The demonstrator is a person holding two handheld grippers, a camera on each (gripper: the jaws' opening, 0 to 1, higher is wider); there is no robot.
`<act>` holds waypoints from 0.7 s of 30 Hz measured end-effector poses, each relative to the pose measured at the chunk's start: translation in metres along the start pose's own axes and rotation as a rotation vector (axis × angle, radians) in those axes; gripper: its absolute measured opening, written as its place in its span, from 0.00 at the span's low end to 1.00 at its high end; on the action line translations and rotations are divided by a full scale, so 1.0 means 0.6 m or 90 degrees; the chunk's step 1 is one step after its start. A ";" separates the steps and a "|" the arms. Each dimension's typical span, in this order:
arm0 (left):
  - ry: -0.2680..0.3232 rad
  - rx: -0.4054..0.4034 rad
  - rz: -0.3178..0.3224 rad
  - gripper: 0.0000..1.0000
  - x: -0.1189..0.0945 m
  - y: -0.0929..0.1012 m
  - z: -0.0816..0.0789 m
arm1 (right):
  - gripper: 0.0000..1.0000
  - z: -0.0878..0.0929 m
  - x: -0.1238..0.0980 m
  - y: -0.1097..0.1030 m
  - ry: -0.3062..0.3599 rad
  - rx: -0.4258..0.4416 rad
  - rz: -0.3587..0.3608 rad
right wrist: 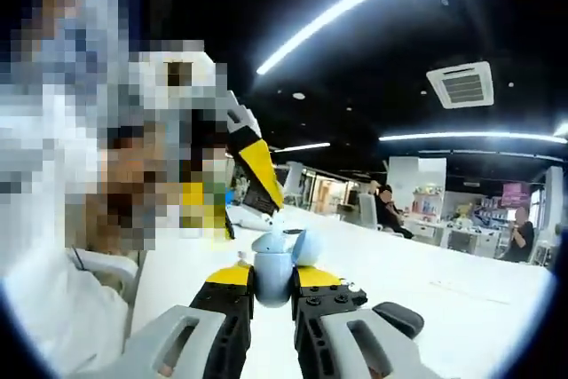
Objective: Pick up the earbuds from the table and place the earbuds into the earbud case
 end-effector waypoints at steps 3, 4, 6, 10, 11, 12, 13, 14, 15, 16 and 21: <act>-0.010 0.013 0.006 0.20 0.004 -0.003 0.003 | 0.15 -0.002 0.001 -0.006 -0.004 -0.011 -0.006; -0.009 0.012 0.009 0.19 0.005 -0.004 0.004 | 0.15 -0.002 0.001 -0.007 -0.005 -0.015 -0.008; -0.014 0.012 0.014 0.19 0.006 -0.006 0.007 | 0.15 -0.002 0.002 -0.010 -0.007 -0.020 -0.011; -0.022 0.012 0.028 0.16 0.007 -0.005 0.013 | 0.15 -0.004 0.002 -0.014 -0.005 -0.027 -0.018; -0.024 0.013 0.029 0.15 0.007 -0.004 0.015 | 0.15 -0.005 0.002 -0.015 -0.004 -0.028 -0.019; -0.027 0.017 0.032 0.15 0.008 -0.003 0.016 | 0.15 -0.005 0.002 -0.016 -0.003 -0.030 -0.021; -0.030 0.019 0.031 0.15 0.009 -0.003 0.017 | 0.15 -0.005 0.002 -0.017 -0.005 -0.033 -0.022; -0.035 0.021 0.031 0.15 0.008 -0.003 0.018 | 0.15 -0.005 0.003 -0.018 -0.006 -0.035 -0.020; -0.036 0.021 0.031 0.15 0.009 -0.004 0.019 | 0.15 -0.004 0.003 -0.018 -0.007 -0.035 -0.020; -0.035 0.020 0.032 0.15 0.008 -0.004 0.019 | 0.15 -0.004 0.003 -0.018 -0.008 -0.036 -0.020; -0.022 -0.007 0.023 0.14 0.008 -0.009 0.023 | 0.15 -0.004 0.002 -0.016 -0.006 -0.032 -0.013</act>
Point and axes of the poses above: the point that each gripper's makers call its tool centre point, and the gripper's own axes: x roughly forward along the fingers, y roughly to its right, z roughly out of its underside, the point moved 7 cm from there along -x, roughly backward along the fingers, and after that the axes turned 12 degrees about -y, right-handed, at the moved point
